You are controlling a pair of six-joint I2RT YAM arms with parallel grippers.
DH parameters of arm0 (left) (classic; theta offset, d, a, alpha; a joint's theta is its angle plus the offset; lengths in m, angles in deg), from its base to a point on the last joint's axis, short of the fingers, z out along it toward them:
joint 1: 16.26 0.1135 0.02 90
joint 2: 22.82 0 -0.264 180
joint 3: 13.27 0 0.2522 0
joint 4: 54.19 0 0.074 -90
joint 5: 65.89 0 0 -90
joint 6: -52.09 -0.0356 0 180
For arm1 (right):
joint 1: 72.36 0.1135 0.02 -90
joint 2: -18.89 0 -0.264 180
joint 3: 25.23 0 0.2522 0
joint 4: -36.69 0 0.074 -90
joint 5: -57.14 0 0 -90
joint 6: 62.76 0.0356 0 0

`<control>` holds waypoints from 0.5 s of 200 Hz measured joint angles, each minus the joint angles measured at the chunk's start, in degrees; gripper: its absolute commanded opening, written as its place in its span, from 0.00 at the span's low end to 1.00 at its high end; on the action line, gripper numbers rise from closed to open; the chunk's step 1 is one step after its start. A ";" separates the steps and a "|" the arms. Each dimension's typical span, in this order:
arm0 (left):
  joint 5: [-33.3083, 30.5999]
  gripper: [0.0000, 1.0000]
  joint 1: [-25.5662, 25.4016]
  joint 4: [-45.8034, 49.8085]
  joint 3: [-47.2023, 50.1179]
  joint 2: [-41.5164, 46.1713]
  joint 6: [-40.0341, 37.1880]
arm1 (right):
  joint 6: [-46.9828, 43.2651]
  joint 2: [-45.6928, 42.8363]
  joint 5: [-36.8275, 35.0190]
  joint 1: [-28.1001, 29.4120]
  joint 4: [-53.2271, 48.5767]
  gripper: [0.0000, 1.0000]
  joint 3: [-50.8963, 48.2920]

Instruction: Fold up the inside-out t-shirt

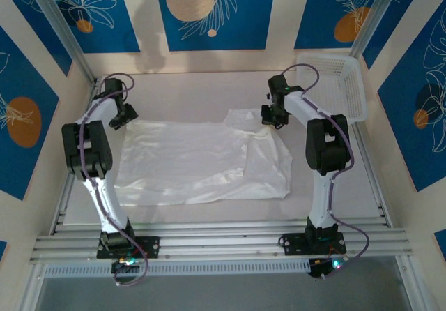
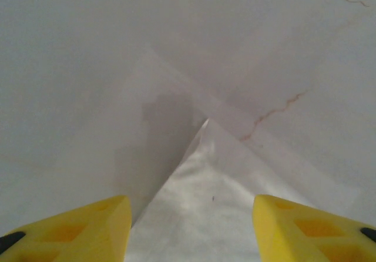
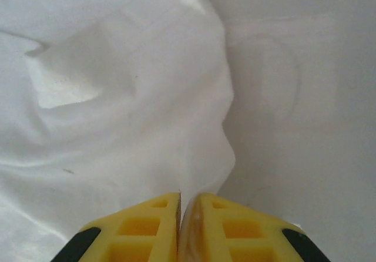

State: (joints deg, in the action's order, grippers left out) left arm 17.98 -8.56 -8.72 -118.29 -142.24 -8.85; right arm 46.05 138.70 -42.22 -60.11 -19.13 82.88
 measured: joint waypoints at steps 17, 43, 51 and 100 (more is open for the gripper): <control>1.36 0.53 0.85 0.44 -3.02 -3.28 -0.85 | -0.61 0.00 1.27 0.11 0.70 0.00 0.00; 3.67 0.46 1.31 0.66 -3.54 -5.70 -1.42 | -0.90 0.02 2.34 0.17 0.98 0.00 0.00; 3.96 0.42 1.33 0.92 -3.89 -6.40 -1.66 | -0.87 0.02 2.36 0.28 0.98 0.00 0.00; 6.19 0.00 1.84 0.31 -5.33 -7.45 -2.82 | -0.83 0.02 2.25 0.37 1.01 0.00 0.00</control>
State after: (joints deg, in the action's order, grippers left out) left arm 24.17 -6.72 -8.42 -123.63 -149.69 -11.67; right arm 45.21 138.72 -39.97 -59.74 -18.13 82.88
